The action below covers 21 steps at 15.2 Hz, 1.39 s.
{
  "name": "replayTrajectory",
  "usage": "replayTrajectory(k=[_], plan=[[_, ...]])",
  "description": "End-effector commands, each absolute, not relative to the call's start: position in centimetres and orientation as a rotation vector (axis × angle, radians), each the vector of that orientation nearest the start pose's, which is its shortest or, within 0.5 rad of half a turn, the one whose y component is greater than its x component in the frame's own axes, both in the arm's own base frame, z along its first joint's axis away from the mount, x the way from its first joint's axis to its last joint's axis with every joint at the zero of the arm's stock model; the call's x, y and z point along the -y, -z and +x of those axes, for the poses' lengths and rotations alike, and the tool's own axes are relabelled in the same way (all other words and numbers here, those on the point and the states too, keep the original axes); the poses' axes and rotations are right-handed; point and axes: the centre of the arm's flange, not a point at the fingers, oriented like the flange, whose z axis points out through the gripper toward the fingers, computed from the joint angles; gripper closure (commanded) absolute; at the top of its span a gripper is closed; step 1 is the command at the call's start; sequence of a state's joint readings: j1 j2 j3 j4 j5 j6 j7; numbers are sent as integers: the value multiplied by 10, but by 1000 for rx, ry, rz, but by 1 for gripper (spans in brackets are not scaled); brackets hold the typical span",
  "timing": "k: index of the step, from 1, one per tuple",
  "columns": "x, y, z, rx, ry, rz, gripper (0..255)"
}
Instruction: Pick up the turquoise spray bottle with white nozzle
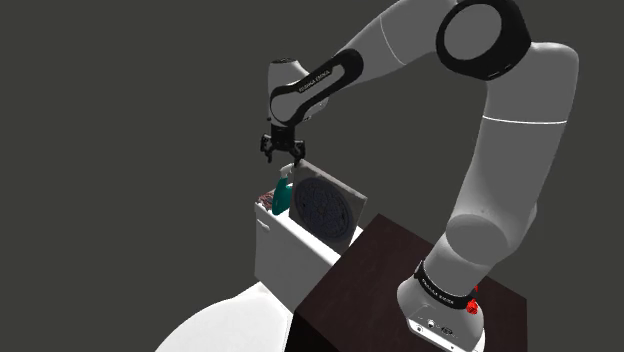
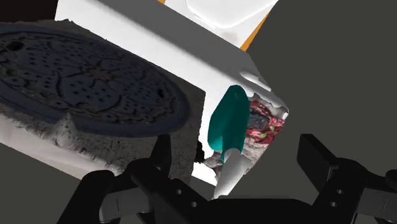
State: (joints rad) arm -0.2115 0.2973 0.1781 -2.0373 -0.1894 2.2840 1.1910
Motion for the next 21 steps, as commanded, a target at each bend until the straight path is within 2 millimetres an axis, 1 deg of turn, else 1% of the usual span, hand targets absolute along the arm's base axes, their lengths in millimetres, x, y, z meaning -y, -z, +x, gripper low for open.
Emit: replayTrajectory(k=[1,5,6,13,15,16,17,21], plan=[[39,-278,604,-1787,19,-2711,0],[67,-240,630,-1953,14,-2611,0],[71,-235,633,-1976,13,-2597,0],[71,-198,633,-1976,13,-2597,0],[71,-195,633,-1976,13,-2597,0],[75,-193,631,-1976,13,-2596,255],[78,-192,633,-1976,14,-2596,255],[76,-190,630,-1976,14,-2596,255]])
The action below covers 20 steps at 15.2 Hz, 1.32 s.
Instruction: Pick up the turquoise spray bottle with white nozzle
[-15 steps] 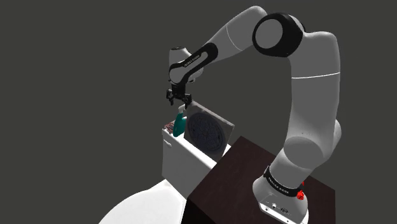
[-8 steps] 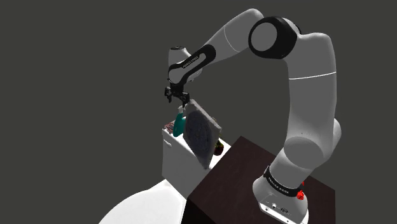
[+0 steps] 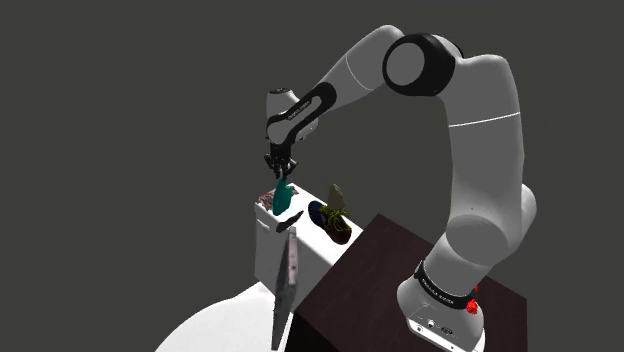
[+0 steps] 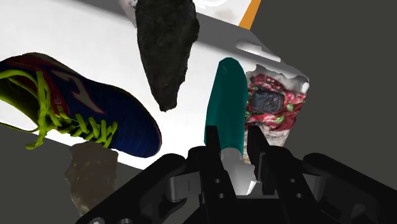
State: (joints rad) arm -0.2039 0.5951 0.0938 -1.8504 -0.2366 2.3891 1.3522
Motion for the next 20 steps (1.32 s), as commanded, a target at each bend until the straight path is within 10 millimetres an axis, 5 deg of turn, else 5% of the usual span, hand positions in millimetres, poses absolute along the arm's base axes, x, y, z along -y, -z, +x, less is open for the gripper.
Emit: replayTrajectory(k=[1,20], plan=[[76,-190,629,-1976,14,-2596,255],[71,-275,633,-1976,13,-2597,255]])
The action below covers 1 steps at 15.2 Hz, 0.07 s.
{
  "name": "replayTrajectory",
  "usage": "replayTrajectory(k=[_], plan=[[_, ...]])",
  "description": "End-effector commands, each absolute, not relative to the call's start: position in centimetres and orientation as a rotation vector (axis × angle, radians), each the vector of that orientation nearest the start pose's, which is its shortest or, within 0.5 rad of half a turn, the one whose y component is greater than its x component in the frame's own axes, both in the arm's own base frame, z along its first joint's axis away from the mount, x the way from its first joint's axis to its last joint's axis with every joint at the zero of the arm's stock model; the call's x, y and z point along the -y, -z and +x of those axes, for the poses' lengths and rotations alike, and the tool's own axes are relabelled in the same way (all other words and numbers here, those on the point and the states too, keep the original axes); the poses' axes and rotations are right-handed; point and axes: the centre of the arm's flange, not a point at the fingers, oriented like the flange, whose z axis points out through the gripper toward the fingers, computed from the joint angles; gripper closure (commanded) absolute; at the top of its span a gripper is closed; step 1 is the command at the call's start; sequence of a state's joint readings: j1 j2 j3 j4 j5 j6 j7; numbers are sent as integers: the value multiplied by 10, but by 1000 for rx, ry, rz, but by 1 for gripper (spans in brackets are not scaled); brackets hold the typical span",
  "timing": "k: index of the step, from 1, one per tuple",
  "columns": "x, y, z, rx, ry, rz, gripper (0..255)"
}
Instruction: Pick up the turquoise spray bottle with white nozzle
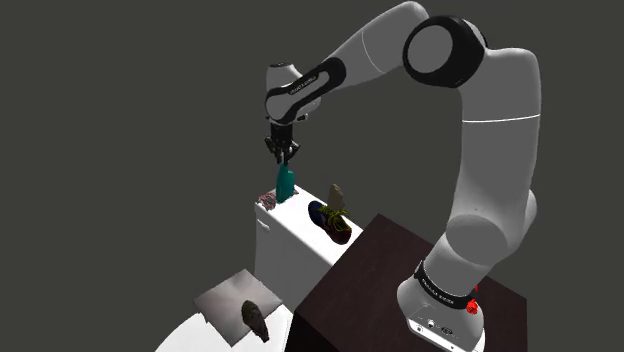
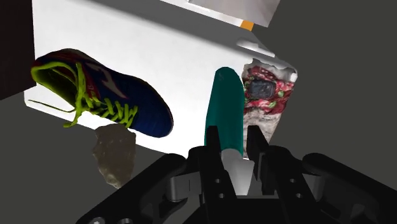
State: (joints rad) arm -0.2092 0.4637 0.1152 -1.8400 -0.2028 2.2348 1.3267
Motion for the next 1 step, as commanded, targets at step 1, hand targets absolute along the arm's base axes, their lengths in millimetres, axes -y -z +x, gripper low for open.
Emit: replayTrajectory(k=[1], plan=[[71,-275,633,-1976,13,-2597,255]])
